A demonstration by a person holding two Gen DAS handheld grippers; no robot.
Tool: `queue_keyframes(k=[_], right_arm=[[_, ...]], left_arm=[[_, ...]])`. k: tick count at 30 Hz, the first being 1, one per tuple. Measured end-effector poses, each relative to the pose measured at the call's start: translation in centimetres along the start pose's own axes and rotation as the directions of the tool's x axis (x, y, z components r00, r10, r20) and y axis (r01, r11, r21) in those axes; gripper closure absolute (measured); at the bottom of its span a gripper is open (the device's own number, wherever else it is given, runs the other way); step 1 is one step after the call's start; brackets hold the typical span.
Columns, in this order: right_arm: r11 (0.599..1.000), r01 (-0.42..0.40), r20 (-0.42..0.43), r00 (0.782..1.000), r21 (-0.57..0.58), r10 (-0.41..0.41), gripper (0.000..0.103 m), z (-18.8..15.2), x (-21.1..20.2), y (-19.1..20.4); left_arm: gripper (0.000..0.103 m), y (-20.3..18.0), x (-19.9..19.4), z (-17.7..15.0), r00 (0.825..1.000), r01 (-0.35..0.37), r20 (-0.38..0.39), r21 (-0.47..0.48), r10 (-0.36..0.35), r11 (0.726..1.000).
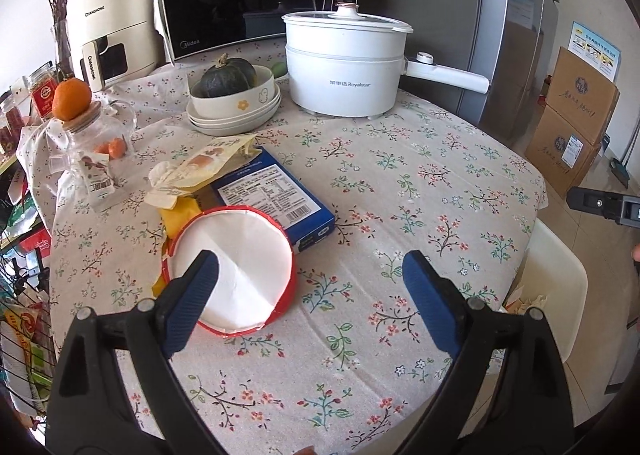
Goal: Collect trash
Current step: 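Move both grippers back over the table toward the red-rimmed paper lid, then grasp the red-rimmed white paper lid by its rim with the right gripper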
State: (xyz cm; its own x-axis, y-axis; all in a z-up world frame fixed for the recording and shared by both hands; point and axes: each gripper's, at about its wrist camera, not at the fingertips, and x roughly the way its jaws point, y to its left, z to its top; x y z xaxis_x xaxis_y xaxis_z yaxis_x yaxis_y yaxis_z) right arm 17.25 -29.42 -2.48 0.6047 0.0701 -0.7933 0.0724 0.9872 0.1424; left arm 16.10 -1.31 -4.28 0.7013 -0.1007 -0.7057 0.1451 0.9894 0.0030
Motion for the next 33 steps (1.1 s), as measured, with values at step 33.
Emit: queue_keyframes(k=[33], right_arm=[[0.976, -0.134, -0.082, 0.989, -0.172, 0.122, 0.025, -1.3, 7.7, 15.7]], left_arm=[[0.01, 15.1, 0.1, -3.8, 0.991, -0.117, -0.085, -0.157, 0.105, 0.981]])
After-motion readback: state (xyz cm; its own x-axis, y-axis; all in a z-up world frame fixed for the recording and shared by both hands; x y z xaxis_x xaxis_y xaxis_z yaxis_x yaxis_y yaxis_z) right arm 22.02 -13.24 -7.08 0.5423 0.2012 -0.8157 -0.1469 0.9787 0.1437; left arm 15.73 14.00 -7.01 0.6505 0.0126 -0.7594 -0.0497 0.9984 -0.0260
